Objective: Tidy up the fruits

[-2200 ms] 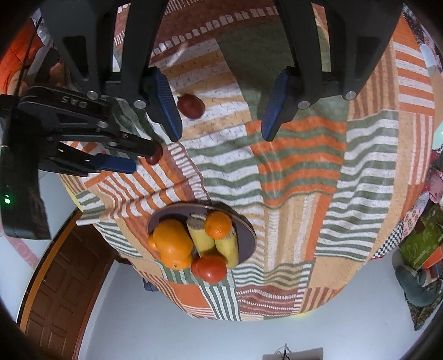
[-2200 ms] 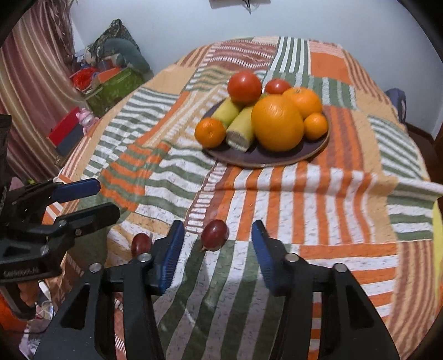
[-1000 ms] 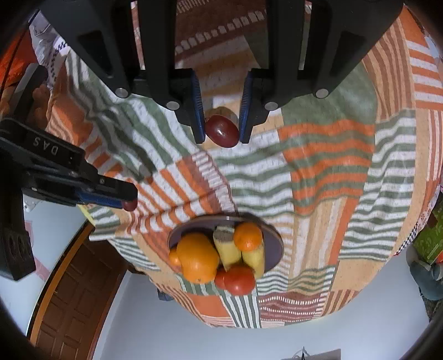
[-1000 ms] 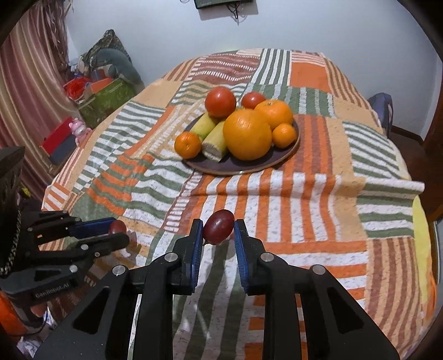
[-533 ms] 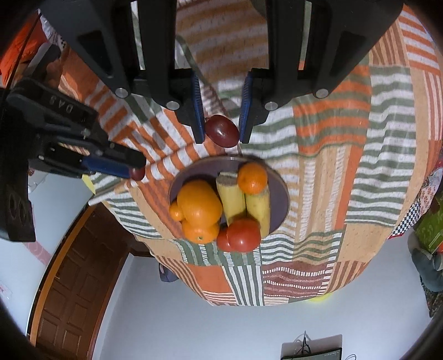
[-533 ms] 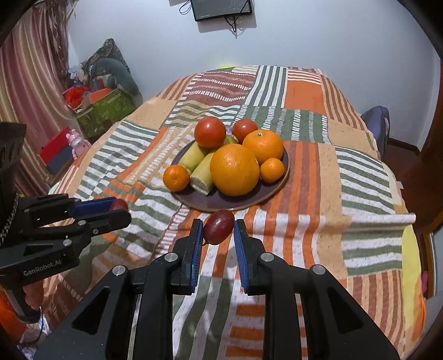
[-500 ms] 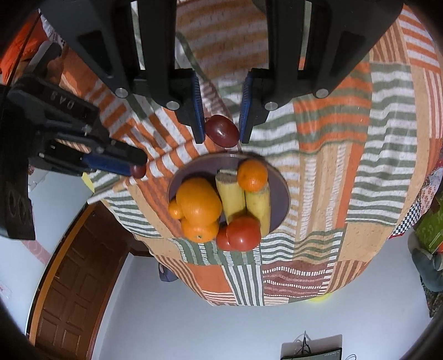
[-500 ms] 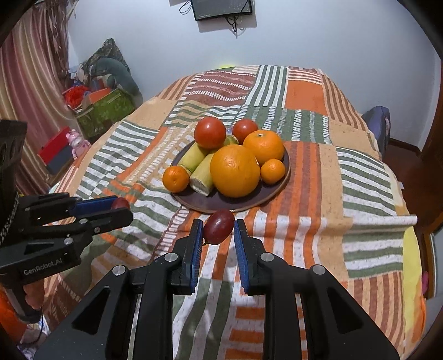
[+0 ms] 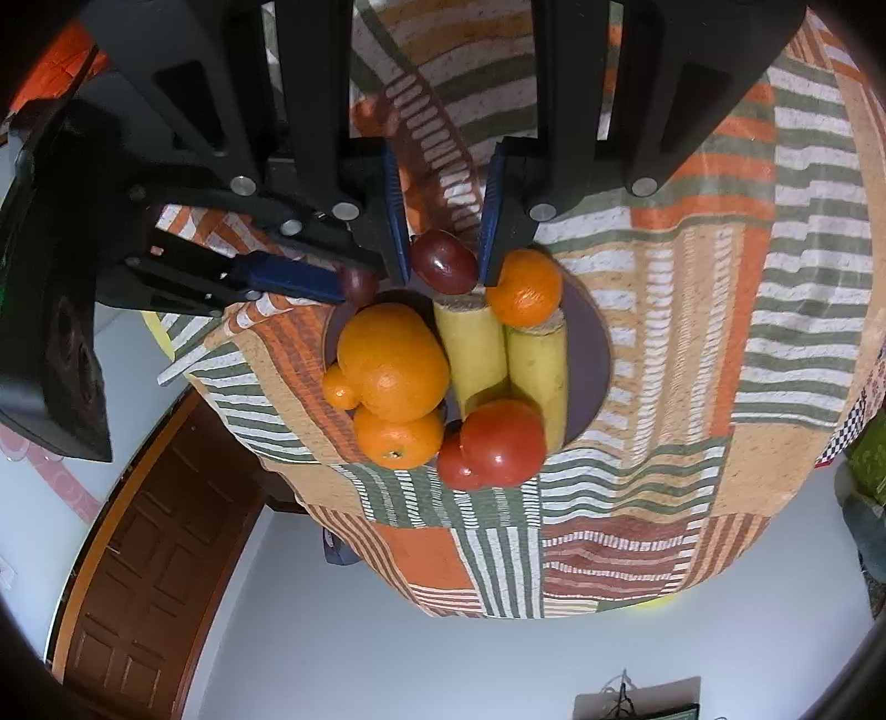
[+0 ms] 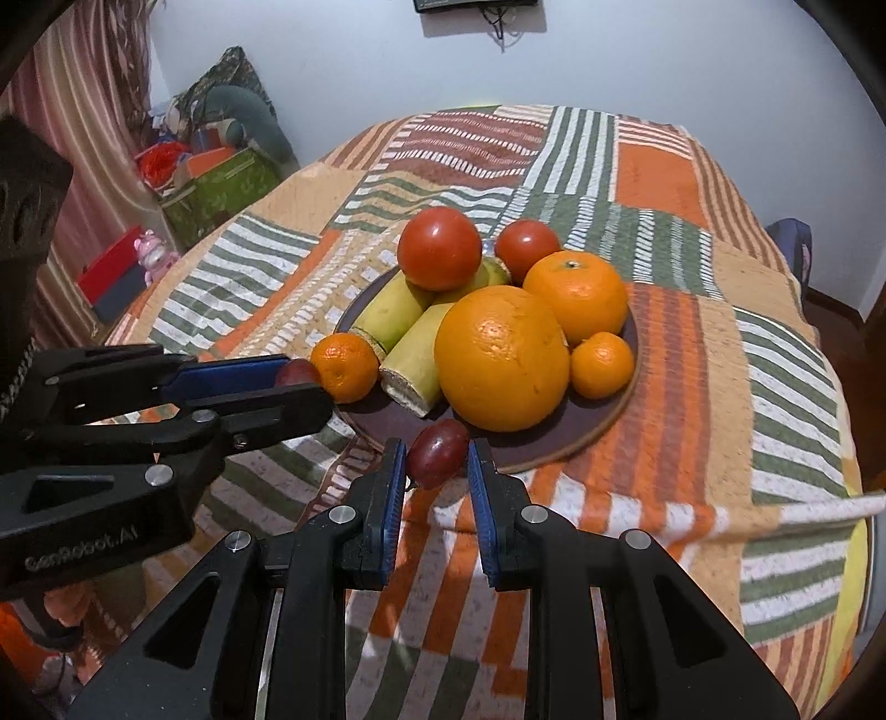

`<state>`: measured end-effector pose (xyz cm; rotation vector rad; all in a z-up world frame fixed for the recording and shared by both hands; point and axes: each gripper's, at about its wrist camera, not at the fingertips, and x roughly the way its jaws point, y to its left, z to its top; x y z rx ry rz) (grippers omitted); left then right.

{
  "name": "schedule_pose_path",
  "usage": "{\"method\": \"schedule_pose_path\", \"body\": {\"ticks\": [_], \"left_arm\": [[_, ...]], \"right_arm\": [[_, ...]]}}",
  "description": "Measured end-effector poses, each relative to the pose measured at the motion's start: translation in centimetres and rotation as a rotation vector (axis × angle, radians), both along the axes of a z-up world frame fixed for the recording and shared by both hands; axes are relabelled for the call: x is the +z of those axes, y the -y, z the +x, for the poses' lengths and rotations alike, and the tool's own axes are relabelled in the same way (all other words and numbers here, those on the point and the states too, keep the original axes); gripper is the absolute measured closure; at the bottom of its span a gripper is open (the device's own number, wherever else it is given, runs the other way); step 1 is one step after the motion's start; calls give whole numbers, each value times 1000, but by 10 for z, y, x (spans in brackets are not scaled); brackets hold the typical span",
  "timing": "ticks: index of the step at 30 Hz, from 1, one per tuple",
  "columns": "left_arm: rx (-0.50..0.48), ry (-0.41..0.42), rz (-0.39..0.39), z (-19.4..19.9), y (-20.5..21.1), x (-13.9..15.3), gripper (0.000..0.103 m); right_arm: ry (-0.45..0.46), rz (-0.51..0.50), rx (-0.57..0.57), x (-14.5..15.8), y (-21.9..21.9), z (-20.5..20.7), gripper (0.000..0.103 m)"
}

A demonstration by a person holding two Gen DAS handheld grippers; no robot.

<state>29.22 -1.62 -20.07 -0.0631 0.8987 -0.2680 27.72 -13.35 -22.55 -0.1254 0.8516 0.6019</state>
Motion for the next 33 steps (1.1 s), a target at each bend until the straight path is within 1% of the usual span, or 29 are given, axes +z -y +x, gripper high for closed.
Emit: {"method": "schedule_pose_path", "body": {"ticks": [5,15,17,18,20,24,25,28,30,33], "left_arm": [[-6,-2,20,7,5,-5,79],[15,-28,14,17,3,-17,79],[14,-24,20,16,4,-17,76],[14,-21,24,15,5,-17,75],[15,-20,21,15,6,-16,70],[32,-16,26,11,5,-14,68],[36,-16,20,8,3,-13,68],[49,3,5,-3,-3,-3,68],[62,31,2,-13,-7,8,68],[80,78,-4,-28,-11,29,68]], "right_arm": [[-8,-5,12,-5,-4,7,82],[-25,-6,25,-15,-10,16,82],[-27,-7,25,-16,-10,16,82],[-30,-9,26,-17,-11,17,81],[-32,-13,29,-17,-11,16,80],[-22,-27,28,-15,-11,14,72],[-18,-32,22,-14,-10,13,70],[-7,-29,5,-8,-3,9,70],[0,-18,-10,-1,4,5,70],[32,0,-39,16,16,-5,70]]}}
